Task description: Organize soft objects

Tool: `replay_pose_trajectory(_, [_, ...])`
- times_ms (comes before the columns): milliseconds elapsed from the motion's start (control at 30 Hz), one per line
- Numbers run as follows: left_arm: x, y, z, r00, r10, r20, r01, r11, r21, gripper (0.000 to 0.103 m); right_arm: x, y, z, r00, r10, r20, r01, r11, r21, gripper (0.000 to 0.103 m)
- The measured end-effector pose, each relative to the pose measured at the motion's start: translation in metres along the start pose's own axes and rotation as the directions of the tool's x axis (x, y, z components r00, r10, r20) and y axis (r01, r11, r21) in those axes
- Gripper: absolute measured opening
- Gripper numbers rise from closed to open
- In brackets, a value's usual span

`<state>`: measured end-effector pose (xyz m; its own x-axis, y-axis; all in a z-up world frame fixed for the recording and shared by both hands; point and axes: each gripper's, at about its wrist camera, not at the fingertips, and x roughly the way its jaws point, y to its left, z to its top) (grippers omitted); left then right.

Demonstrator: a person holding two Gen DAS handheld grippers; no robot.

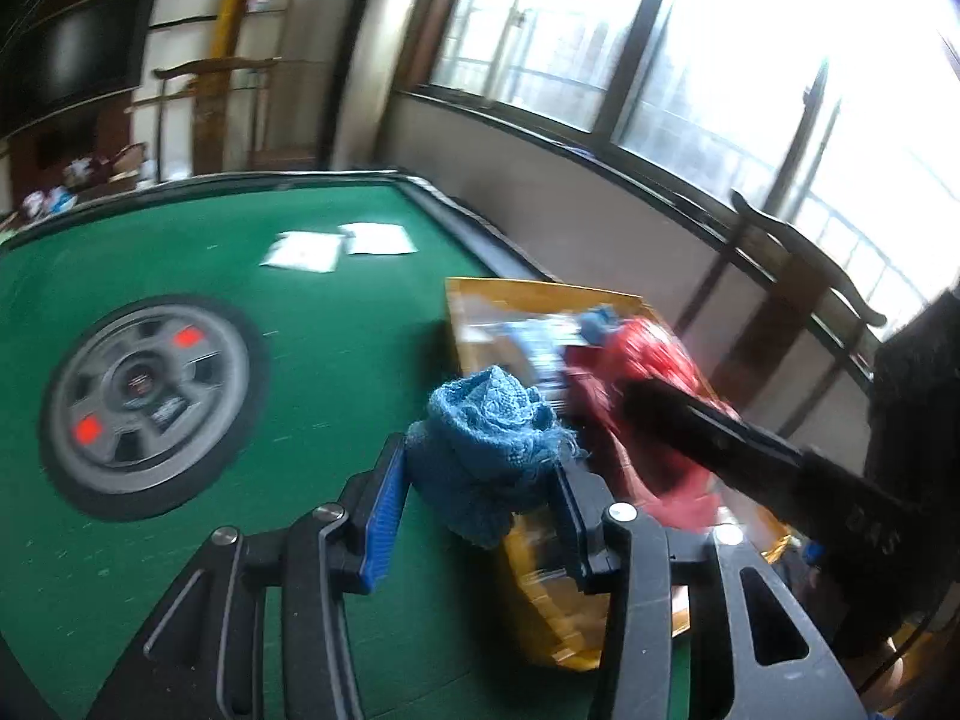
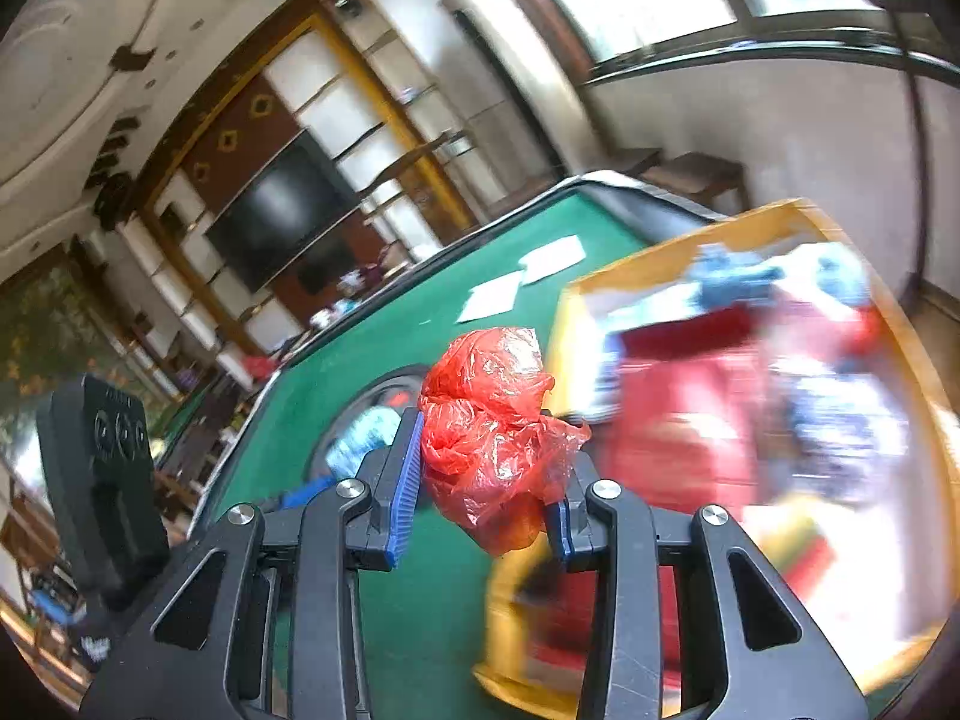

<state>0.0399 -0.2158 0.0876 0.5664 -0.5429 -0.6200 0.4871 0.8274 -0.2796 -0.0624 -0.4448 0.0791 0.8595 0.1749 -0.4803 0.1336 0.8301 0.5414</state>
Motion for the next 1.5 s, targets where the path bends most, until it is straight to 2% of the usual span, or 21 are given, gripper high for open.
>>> replay_pose_trajectory(200, [0.028, -0.046, 0.01, 0.998, -0.061, -0.032, 0.062, 0.997, 0.036, 0.045, -0.036, -0.049, -0.004, 0.991, -0.133, 0.008, 0.133, 0.991, 0.028, 0.035])
replay_pose_trajectory(333, [0.046, -0.061, 0.007, 0.996, -0.065, -0.061, 0.067, 0.997, 0.046, 0.045, -0.042, -0.076, -0.008, 0.985, -0.175, -0.013, 0.175, 0.982, 0.064, 0.035])
replay_pose_trajectory(567, [0.076, -0.054, -0.005, 0.989, -0.036, -0.141, 0.039, 0.999, 0.024, 0.045, -0.036, -0.085, -0.019, 0.964, -0.259, -0.062, 0.261, 0.965, 0.03, 0.035])
replay_pose_trajectory(700, [0.083, -0.06, -0.011, 0.987, -0.019, -0.162, 0.03, 0.998, 0.063, 0.045, -0.028, -0.085, -0.022, 0.951, -0.298, -0.081, 0.298, 0.954, -0.009, 0.035])
replay_pose_trajectory(867, [0.083, -0.073, -0.022, 0.991, 0.04, -0.131, -0.022, 0.99, 0.136, 0.046, -0.026, -0.079, -0.019, 0.942, -0.325, -0.082, 0.322, 0.946, -0.047, 0.037])
replay_pose_trajectory(933, [0.079, -0.075, -0.022, 0.993, 0.051, -0.11, -0.033, 0.987, 0.157, 0.049, -0.026, -0.076, -0.016, 0.941, -0.331, -0.075, 0.327, 0.943, -0.06, 0.039])
replay_pose_trajectory(1067, [0.069, -0.077, -0.028, 0.994, 0.089, -0.058, -0.076, 0.978, 0.194, 0.051, -0.034, -0.069, -0.016, 0.926, -0.375, -0.033, 0.371, 0.924, -0.093, 0.062])
replay_pose_trajectory(1100, [0.067, -0.078, -0.029, 0.994, 0.094, -0.053, -0.082, 0.976, 0.202, 0.052, -0.038, -0.066, -0.017, 0.923, -0.385, -0.018, 0.381, 0.919, -0.101, 0.064])
replay_pose_trajectory(1167, [0.062, -0.078, -0.032, 0.995, 0.09, -0.049, -0.077, 0.973, 0.216, 0.052, -0.044, -0.061, -0.017, 0.916, -0.402, -0.002, 0.399, 0.91, -0.113, 0.064])
replay_pose_trajectory(1300, [0.051, -0.081, -0.037, 0.995, 0.087, -0.048, -0.074, 0.97, 0.231, 0.053, -0.057, -0.055, -0.019, 0.918, -0.396, 0.027, 0.397, 0.913, -0.092, 0.064])
replay_pose_trajectory(1500, [0.034, -0.089, -0.044, 0.994, 0.101, -0.033, -0.089, 0.961, 0.262, 0.058, -0.074, -0.039, -0.024, 0.931, -0.356, 0.078, 0.362, 0.93, -0.073, 0.064])
